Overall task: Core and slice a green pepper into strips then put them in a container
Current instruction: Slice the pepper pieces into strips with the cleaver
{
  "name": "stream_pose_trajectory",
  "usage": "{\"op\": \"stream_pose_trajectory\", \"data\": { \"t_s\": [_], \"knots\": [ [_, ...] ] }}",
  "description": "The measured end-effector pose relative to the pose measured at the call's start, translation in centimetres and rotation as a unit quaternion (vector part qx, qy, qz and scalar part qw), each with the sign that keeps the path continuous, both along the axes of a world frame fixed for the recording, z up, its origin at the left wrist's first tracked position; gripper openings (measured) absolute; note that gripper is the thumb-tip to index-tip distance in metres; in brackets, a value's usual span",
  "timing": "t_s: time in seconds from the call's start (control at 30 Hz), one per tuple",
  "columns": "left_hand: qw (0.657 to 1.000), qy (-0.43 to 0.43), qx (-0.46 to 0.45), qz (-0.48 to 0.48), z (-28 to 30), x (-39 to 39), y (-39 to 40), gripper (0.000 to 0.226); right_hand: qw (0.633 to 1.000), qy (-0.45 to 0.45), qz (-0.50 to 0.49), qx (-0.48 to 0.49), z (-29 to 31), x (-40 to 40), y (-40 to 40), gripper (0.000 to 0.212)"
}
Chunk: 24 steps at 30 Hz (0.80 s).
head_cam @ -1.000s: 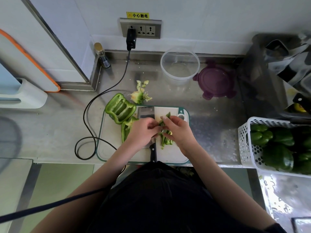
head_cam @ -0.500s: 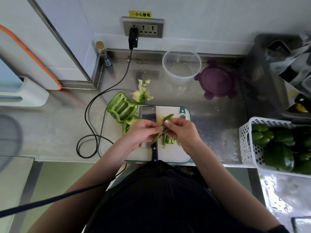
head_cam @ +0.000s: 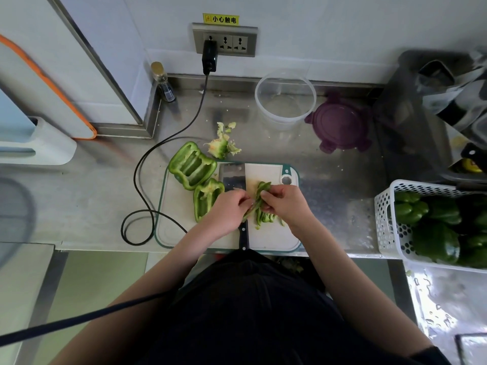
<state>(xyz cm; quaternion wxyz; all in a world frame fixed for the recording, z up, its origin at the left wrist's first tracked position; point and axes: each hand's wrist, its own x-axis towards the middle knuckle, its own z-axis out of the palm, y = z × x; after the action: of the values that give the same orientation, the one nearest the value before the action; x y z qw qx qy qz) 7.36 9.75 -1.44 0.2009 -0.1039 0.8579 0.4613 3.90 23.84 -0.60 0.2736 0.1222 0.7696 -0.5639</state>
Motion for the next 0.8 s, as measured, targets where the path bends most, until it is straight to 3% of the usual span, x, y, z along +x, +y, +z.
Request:
{"op": "stream_pose_trajectory", "data": {
  "t_s": [0.03,0.07,0.13,0.2,0.27,0.43,0.63,0.7,0.8],
  "knots": [
    [0.994,0.037,-0.093,-0.044,-0.4,0.0,0.2,0.02,0.994,0.048,0.042,0.09,0.0,0.1,-0.2,0.021],
    [0.989,0.055,-0.128,-0.046,-0.5,0.1,0.3,0.02,0.98,0.089,0.078,0.161,0.2,0.2,-0.4,0.023],
    [0.992,0.046,-0.118,-0.009,-0.8,-0.3,0.4,0.018,0.962,0.125,0.108,0.215,0.4,0.1,-0.3,0.024],
    [0.991,-0.021,0.011,0.129,-0.9,-0.9,-0.1,0.016,0.972,0.106,0.084,0.192,0.1,-0.3,0.4,0.02],
    [0.959,-0.096,0.147,0.224,-0.6,-1.4,-0.6,0.014,0.989,0.063,0.034,0.129,-0.2,-0.7,1.1,0.012],
    [0.924,-0.141,0.297,0.194,0.5,-1.8,0.8,0.006,1.0,-0.003,-0.018,-0.003,-0.1,-0.8,1.1,0.018],
    [0.876,-0.168,0.387,0.233,0.4,-2.8,1.7,0.004,0.999,0.04,-0.003,-0.008,0.3,-0.9,1.8,0.025],
    [0.882,-0.161,0.38,0.227,0.2,-3.0,1.7,0.004,0.999,0.039,0.011,0.012,0.2,-1.0,2.0,0.027],
    [0.917,-0.131,0.331,0.177,0.1,-3.4,1.6,0.009,0.999,0.022,0.03,0.023,-0.5,-0.8,2.4,0.03]
  ]
}}
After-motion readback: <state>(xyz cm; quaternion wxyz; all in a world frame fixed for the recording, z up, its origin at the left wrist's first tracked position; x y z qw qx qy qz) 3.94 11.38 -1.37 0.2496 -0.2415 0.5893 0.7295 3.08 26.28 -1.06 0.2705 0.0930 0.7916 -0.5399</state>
